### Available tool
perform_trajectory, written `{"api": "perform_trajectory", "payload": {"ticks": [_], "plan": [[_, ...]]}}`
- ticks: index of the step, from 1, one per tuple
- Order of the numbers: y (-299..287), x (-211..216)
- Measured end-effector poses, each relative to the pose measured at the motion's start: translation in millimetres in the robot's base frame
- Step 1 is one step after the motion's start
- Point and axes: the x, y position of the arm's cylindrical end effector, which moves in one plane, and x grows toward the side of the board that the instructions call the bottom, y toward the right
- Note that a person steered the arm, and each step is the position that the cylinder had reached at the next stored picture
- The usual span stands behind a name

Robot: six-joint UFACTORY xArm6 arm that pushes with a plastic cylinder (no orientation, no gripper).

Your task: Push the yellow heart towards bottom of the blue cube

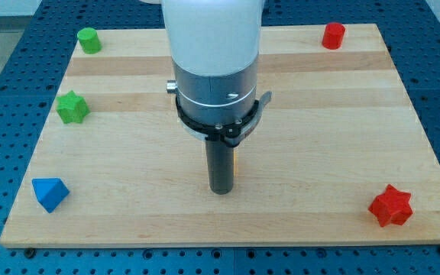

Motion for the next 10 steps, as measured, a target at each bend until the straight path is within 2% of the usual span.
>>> {"api": "perform_trajectory", "payload": {"ticks": [2, 4, 5, 6, 9, 10], "plan": [[42.9, 0.5], [42.4, -44.0], [42.1, -3.2], [16.7, 5.0], [-37.1, 5.0], [-26.3, 1.3]]}}
